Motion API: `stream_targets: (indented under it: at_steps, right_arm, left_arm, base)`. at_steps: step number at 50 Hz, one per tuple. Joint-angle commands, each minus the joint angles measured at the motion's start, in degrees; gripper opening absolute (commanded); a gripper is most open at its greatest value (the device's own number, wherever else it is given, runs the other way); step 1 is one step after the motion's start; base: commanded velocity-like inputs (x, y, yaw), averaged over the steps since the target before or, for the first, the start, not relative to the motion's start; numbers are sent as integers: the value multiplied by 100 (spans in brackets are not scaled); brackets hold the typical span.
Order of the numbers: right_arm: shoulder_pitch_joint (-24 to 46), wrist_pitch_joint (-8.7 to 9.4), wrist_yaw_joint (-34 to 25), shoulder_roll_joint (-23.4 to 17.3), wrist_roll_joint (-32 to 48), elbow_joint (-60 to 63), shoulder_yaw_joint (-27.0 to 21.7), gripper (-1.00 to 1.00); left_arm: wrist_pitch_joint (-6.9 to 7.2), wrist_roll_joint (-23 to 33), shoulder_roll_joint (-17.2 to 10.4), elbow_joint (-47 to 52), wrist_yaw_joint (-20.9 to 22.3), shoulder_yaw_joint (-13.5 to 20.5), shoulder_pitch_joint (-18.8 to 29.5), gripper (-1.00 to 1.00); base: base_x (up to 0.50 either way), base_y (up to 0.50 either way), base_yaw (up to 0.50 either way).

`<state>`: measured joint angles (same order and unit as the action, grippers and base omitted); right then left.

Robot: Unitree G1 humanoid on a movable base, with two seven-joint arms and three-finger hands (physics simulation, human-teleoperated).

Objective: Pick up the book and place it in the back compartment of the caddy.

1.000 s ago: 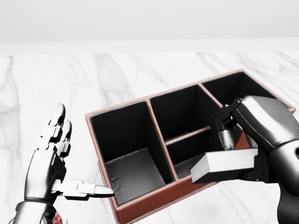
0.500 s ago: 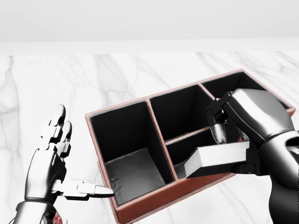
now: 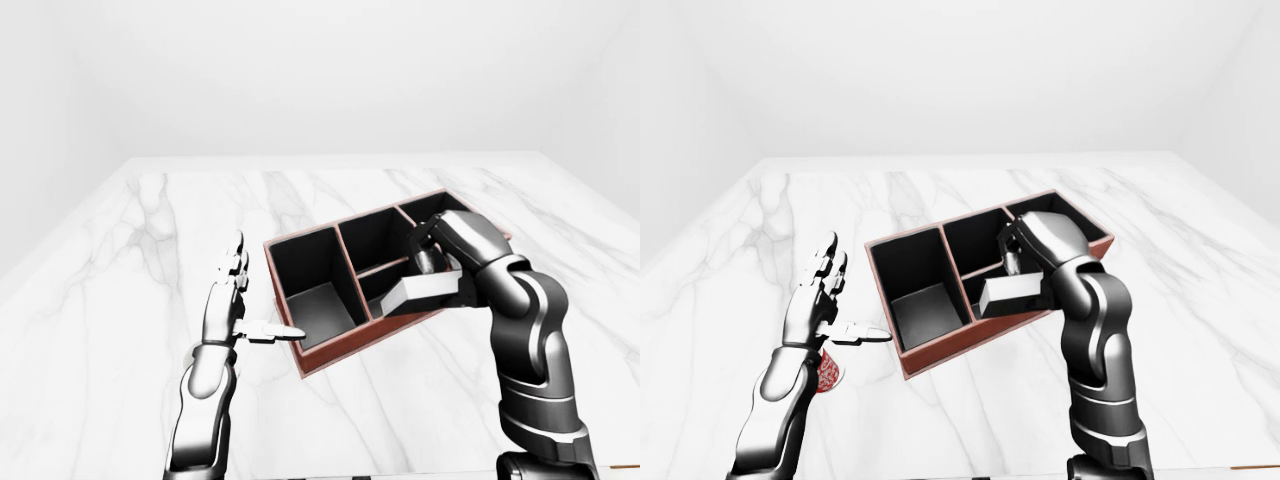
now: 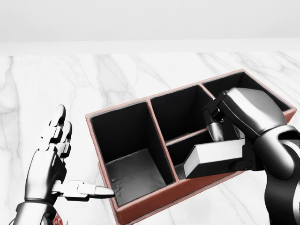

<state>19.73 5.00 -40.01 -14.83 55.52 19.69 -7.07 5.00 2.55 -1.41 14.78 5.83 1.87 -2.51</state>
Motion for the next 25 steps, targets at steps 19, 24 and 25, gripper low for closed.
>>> stream_targets:
  at_steps: [19,24,25]
  right_arm:
    - [242,0,1,2,62,-131,20,-100]
    - [271,0,1,17,62,-124,40,-100]
    - [277,0,1,19,62,-110,42,-100]
  left_arm:
    - [0,36,2,-211,-27,-16,18,100]
    - [0,41,-4,-292,-33,-7,40,100]
    - [0,40,-3,-280,-32,-8,39,100]
  base:
    - [0,0,0]
    - [0,0,0]
    - [0,0,0]
